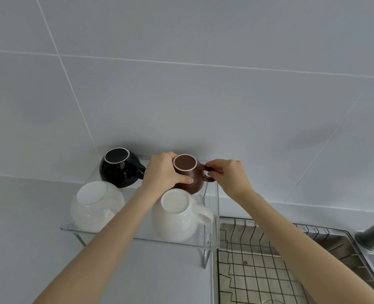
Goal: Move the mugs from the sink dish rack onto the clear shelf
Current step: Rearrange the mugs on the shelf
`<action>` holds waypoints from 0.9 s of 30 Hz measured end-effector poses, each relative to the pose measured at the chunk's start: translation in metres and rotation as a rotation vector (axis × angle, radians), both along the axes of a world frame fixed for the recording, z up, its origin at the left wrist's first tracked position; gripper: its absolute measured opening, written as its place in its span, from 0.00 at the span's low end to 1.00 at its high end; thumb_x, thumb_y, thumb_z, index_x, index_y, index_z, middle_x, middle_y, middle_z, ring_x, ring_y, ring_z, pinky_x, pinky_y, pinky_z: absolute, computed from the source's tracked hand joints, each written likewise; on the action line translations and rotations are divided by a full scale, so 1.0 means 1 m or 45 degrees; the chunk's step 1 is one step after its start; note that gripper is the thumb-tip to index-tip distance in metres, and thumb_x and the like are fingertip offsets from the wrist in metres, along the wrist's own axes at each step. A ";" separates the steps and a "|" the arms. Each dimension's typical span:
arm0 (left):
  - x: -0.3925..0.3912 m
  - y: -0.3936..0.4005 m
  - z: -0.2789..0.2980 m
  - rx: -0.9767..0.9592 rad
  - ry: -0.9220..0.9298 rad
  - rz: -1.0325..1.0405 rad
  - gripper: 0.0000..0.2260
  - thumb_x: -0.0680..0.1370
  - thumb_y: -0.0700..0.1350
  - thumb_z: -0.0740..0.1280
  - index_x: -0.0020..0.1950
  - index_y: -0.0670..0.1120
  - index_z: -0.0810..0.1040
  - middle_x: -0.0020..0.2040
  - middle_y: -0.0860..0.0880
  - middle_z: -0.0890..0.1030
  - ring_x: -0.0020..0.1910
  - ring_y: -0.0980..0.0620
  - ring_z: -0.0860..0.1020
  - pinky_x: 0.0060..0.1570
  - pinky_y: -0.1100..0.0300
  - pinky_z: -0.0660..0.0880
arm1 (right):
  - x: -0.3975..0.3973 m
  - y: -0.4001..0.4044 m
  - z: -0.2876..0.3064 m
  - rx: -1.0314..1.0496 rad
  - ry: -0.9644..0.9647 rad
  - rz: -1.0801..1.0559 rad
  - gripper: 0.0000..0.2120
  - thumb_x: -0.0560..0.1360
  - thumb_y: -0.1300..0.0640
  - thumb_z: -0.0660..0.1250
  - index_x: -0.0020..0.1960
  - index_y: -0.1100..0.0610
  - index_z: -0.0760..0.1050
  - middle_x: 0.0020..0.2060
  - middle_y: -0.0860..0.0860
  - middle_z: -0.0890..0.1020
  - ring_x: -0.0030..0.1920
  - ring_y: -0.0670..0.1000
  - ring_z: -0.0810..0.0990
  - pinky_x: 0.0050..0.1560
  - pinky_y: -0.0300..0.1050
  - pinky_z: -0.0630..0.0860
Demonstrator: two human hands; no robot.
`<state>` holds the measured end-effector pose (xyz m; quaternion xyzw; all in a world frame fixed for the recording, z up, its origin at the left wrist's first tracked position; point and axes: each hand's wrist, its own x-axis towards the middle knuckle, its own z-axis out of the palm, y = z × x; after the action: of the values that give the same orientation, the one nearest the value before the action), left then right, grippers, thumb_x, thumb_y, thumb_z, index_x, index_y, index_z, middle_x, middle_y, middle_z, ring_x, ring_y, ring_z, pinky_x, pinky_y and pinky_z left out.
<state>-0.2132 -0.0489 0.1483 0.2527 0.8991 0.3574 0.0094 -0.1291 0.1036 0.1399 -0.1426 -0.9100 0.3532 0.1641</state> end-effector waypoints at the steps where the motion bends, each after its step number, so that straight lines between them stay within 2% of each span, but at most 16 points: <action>1: 0.000 0.000 -0.001 -0.002 0.009 0.000 0.25 0.56 0.50 0.79 0.50 0.46 0.80 0.48 0.46 0.85 0.49 0.45 0.80 0.50 0.51 0.76 | 0.000 0.000 -0.001 0.009 0.017 -0.003 0.11 0.70 0.71 0.62 0.47 0.63 0.81 0.41 0.62 0.85 0.44 0.61 0.81 0.46 0.43 0.72; 5: -0.001 0.000 -0.002 -0.010 0.016 -0.006 0.26 0.56 0.51 0.79 0.51 0.45 0.80 0.48 0.46 0.84 0.50 0.46 0.80 0.50 0.53 0.75 | 0.001 -0.001 -0.005 0.032 0.054 -0.005 0.11 0.70 0.71 0.63 0.47 0.63 0.81 0.40 0.62 0.86 0.44 0.62 0.81 0.46 0.44 0.72; 9: -0.002 -0.003 -0.003 -0.001 -0.057 -0.076 0.25 0.60 0.50 0.77 0.54 0.46 0.78 0.51 0.47 0.83 0.52 0.47 0.79 0.50 0.57 0.73 | -0.002 0.000 0.000 0.102 -0.060 0.020 0.11 0.69 0.69 0.64 0.49 0.62 0.80 0.44 0.60 0.85 0.44 0.58 0.80 0.41 0.35 0.72; 11: -0.003 -0.013 0.005 0.038 -0.169 -0.184 0.26 0.64 0.50 0.76 0.60 0.47 0.75 0.58 0.47 0.80 0.59 0.48 0.77 0.57 0.58 0.72 | -0.005 -0.006 0.011 0.125 -0.099 0.006 0.13 0.70 0.65 0.66 0.54 0.61 0.77 0.50 0.60 0.83 0.48 0.58 0.79 0.47 0.38 0.74; 13: -0.004 -0.038 0.019 0.101 -0.222 -0.199 0.30 0.66 0.50 0.74 0.66 0.47 0.70 0.65 0.47 0.75 0.65 0.51 0.73 0.65 0.56 0.68 | -0.005 -0.025 0.025 0.072 -0.008 0.017 0.16 0.71 0.63 0.66 0.59 0.61 0.74 0.53 0.60 0.82 0.54 0.58 0.79 0.57 0.47 0.76; 14: -0.006 -0.055 0.026 0.149 -0.237 -0.194 0.29 0.66 0.49 0.74 0.65 0.49 0.70 0.65 0.48 0.75 0.65 0.52 0.72 0.67 0.55 0.67 | -0.003 -0.039 0.031 0.014 0.046 0.049 0.16 0.71 0.63 0.65 0.59 0.60 0.74 0.53 0.59 0.82 0.54 0.57 0.80 0.59 0.49 0.75; 16: -0.010 -0.094 0.042 0.260 -0.301 -0.186 0.26 0.62 0.50 0.76 0.59 0.54 0.74 0.62 0.51 0.77 0.63 0.54 0.73 0.67 0.58 0.66 | 0.004 -0.073 0.041 -0.084 0.096 0.168 0.14 0.72 0.63 0.66 0.57 0.60 0.76 0.51 0.58 0.83 0.52 0.54 0.81 0.59 0.41 0.74; 18: -0.015 -0.131 0.053 0.258 -0.363 -0.179 0.26 0.60 0.47 0.77 0.56 0.54 0.76 0.60 0.51 0.78 0.62 0.55 0.74 0.63 0.66 0.67 | 0.010 -0.105 0.042 -0.122 0.089 0.295 0.12 0.72 0.63 0.66 0.55 0.61 0.78 0.51 0.58 0.84 0.51 0.53 0.82 0.56 0.35 0.72; 19: -0.017 -0.147 0.054 0.217 -0.407 -0.167 0.26 0.62 0.42 0.77 0.58 0.51 0.75 0.60 0.49 0.78 0.62 0.55 0.74 0.61 0.68 0.67 | 0.011 -0.120 0.040 -0.148 0.075 0.341 0.12 0.72 0.63 0.66 0.55 0.61 0.78 0.51 0.58 0.84 0.51 0.53 0.82 0.57 0.37 0.73; 21: -0.022 -0.177 0.051 0.117 -0.484 -0.126 0.27 0.64 0.36 0.75 0.62 0.47 0.73 0.62 0.49 0.76 0.62 0.55 0.72 0.61 0.65 0.65 | 0.010 -0.147 0.031 -0.152 0.028 0.403 0.13 0.72 0.63 0.67 0.55 0.61 0.78 0.51 0.59 0.84 0.53 0.55 0.81 0.60 0.47 0.75; 23: -0.024 -0.192 0.039 0.026 -0.545 -0.120 0.32 0.61 0.41 0.78 0.63 0.49 0.72 0.62 0.52 0.75 0.62 0.56 0.71 0.61 0.63 0.63 | 0.006 -0.165 0.017 -0.094 -0.038 0.423 0.14 0.72 0.60 0.67 0.57 0.61 0.77 0.52 0.60 0.83 0.53 0.58 0.80 0.59 0.53 0.75; 25: -0.021 -0.200 0.026 -0.005 -0.583 -0.134 0.39 0.51 0.49 0.77 0.62 0.52 0.72 0.58 0.56 0.76 0.60 0.58 0.72 0.59 0.67 0.66 | 0.003 -0.176 0.004 0.016 -0.149 0.419 0.16 0.72 0.58 0.66 0.59 0.60 0.75 0.53 0.60 0.82 0.54 0.59 0.78 0.57 0.51 0.75; 27: -0.022 -0.203 0.012 0.044 -0.611 -0.167 0.39 0.51 0.45 0.79 0.60 0.51 0.72 0.55 0.59 0.77 0.58 0.59 0.74 0.59 0.68 0.71 | 0.000 -0.182 -0.005 0.120 -0.206 0.387 0.13 0.73 0.58 0.64 0.56 0.61 0.75 0.51 0.60 0.82 0.51 0.60 0.77 0.47 0.48 0.73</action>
<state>-0.2351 -0.2519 0.1605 0.2186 0.8466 0.4211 0.2413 -0.1291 -0.0781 0.1348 -0.0235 -0.9469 0.3180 0.0415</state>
